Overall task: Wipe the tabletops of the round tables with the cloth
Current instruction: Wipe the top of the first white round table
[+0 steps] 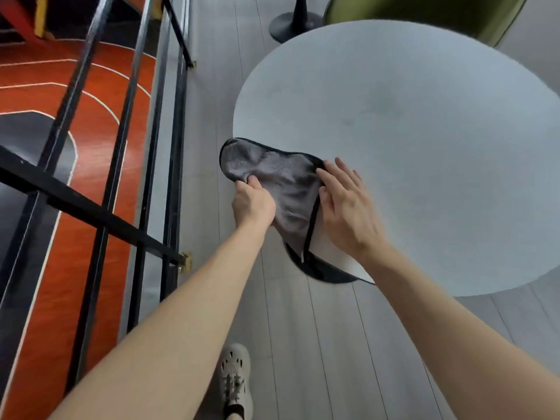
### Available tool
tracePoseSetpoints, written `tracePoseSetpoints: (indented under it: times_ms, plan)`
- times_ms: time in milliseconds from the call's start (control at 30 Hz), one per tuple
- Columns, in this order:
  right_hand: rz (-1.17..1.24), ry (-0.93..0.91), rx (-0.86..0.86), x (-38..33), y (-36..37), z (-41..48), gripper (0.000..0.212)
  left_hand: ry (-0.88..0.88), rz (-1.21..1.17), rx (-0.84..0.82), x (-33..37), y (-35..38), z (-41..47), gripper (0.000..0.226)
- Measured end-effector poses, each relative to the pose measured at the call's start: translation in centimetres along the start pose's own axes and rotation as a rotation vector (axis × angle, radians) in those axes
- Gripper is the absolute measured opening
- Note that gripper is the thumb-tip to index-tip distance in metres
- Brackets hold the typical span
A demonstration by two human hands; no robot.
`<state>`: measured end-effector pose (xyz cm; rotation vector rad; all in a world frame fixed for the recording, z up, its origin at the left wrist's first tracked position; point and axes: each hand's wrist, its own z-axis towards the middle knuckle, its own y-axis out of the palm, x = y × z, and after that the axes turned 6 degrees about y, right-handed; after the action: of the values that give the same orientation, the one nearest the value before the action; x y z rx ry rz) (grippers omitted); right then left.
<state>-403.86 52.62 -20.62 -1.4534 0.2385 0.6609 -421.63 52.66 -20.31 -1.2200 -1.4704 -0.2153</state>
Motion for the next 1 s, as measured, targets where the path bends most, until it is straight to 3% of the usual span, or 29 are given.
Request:
tracePoseSetpoints:
  times_ms: [233,467,800,867,933,1000]
  plan:
    - [-0.160,0.111,0.067,-0.4,2.4,12.0,0.059,0.097,0.194,-0.069,3.6,-0.6,11.4,0.045]
    - [-0.270,0.146,0.035,-1.0,2.9,11.8,0.057,0.052,0.327,-0.059,8.0,1.8,19.7,0.051]
    - [-0.253,0.149,0.034,-1.1,2.7,11.6,0.062,0.337,0.619,-0.056,13.9,5.3,25.6,0.045]
    - [-0.251,0.134,0.072,-1.1,2.4,13.3,0.047,0.372,0.643,-0.067,14.3,5.7,26.4,0.044]
    - [-0.225,0.145,0.152,-0.7,1.7,18.3,0.017,0.408,0.661,-0.083,14.4,5.9,26.8,0.042]
    - [-0.163,0.183,0.251,1.0,1.1,25.7,0.021,0.439,0.680,-0.091,14.7,6.0,27.3,0.041]
